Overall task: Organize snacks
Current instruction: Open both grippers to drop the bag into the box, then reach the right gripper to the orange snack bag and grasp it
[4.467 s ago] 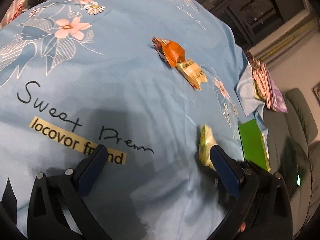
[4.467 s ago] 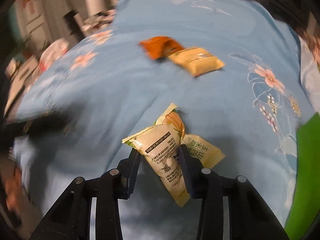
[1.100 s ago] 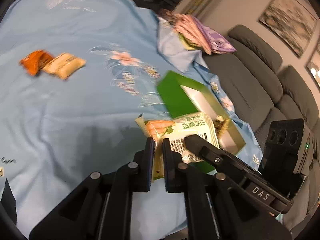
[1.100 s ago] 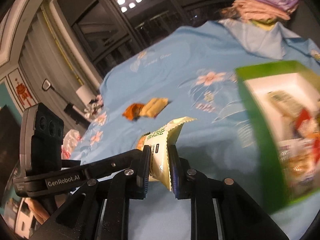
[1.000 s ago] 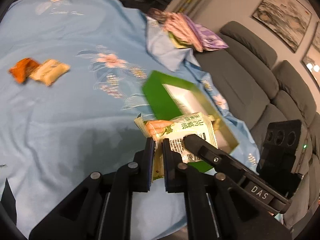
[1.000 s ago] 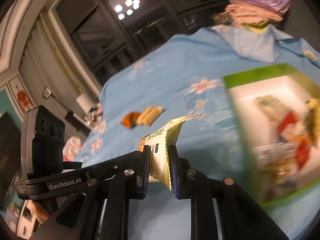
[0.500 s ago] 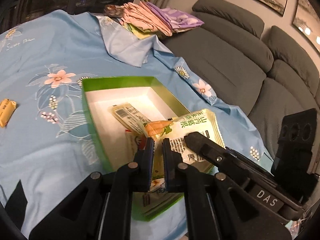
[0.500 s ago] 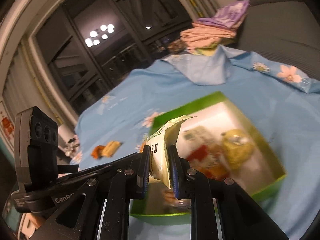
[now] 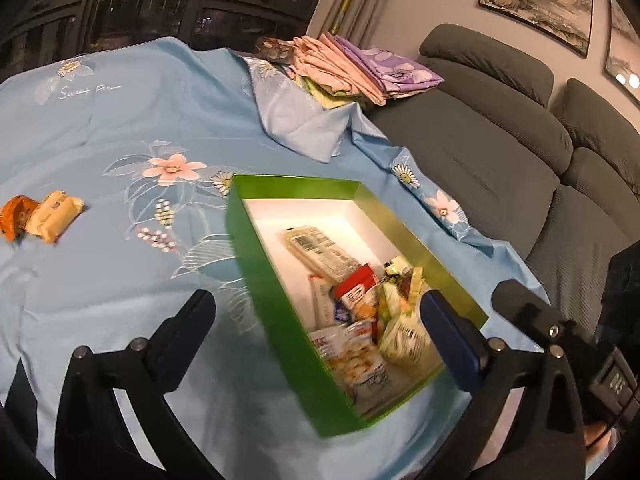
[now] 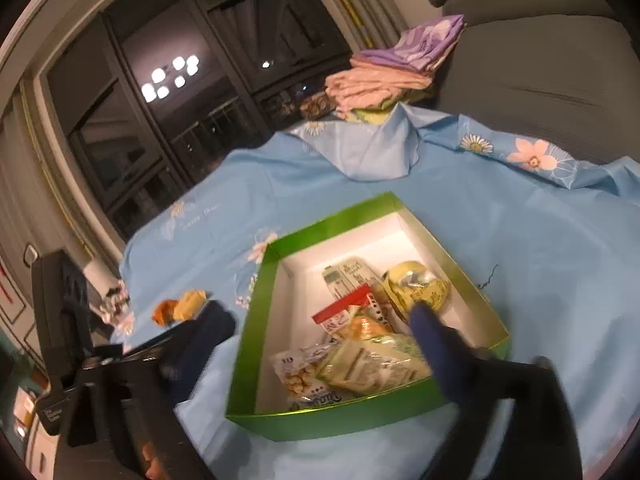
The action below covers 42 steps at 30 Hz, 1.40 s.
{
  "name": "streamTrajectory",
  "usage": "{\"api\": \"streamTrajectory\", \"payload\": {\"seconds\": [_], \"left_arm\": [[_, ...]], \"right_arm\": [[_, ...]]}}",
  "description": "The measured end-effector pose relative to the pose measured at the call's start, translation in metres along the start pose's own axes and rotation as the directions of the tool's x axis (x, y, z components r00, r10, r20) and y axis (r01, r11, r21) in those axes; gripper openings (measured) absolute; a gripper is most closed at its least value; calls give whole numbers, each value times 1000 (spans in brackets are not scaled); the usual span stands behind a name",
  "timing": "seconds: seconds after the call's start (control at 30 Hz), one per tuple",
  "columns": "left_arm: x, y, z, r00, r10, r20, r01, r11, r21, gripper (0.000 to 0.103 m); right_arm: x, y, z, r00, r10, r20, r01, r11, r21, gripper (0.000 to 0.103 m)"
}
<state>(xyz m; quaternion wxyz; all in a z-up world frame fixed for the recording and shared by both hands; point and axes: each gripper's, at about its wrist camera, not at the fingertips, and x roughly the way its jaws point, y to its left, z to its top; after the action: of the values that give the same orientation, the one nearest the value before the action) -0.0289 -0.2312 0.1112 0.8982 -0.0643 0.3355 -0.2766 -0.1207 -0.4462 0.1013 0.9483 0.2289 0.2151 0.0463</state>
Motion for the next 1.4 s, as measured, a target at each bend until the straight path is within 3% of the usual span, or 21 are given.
{"api": "streamTrajectory", "payload": {"seconds": [0.3, 0.4, 0.5, 0.57, 0.7, 0.77, 0.97, 1.13, 1.3, 1.4], "left_arm": [[-62, 32, -28, 987, 137, 87, -148, 980, 136, 103], [-78, 51, -39, 975, 195, 111, -209, 967, 143, 103], [-90, 73, -51, 951, 275, 139, -295, 944, 146, 103], [-96, 92, -57, 945, 302, 125, -317, 940, 125, 102], [-104, 136, -79, 951, 304, 58, -306, 952, 18, 103], [-101, 157, -87, 940, 341, 7, -341, 940, -8, 102], [-113, 201, -96, 937, 345, -64, -350, 930, -113, 102], [-132, 224, -95, 915, 403, -20, -400, 900, -174, 102], [-153, 243, -89, 923, 383, 24, -365, 894, -260, 102], [-162, 255, -87, 929, 370, 36, -346, 896, -279, 102]], "right_arm": [[22, 75, -14, 997, -34, -64, 26, 991, -134, 102], [36, 107, -20, 996, -45, -71, 32, 984, -176, 102], [56, 136, -27, 995, -35, -89, 19, 984, -175, 102], [71, 151, -30, 994, -13, -113, -4, 989, -150, 102], [104, 179, -34, 985, 50, -165, -61, 996, -60, 102], [121, 193, -36, 979, 57, -195, -65, 997, -33, 102], [180, 252, -42, 958, 44, -283, -77, 991, -106, 102], [243, 305, -48, 923, 3, -385, -83, 978, -192, 102], [324, 343, -56, 858, 22, -514, -98, 988, -121, 102], [365, 358, -66, 849, -18, -528, -43, 994, -102, 102]]}}
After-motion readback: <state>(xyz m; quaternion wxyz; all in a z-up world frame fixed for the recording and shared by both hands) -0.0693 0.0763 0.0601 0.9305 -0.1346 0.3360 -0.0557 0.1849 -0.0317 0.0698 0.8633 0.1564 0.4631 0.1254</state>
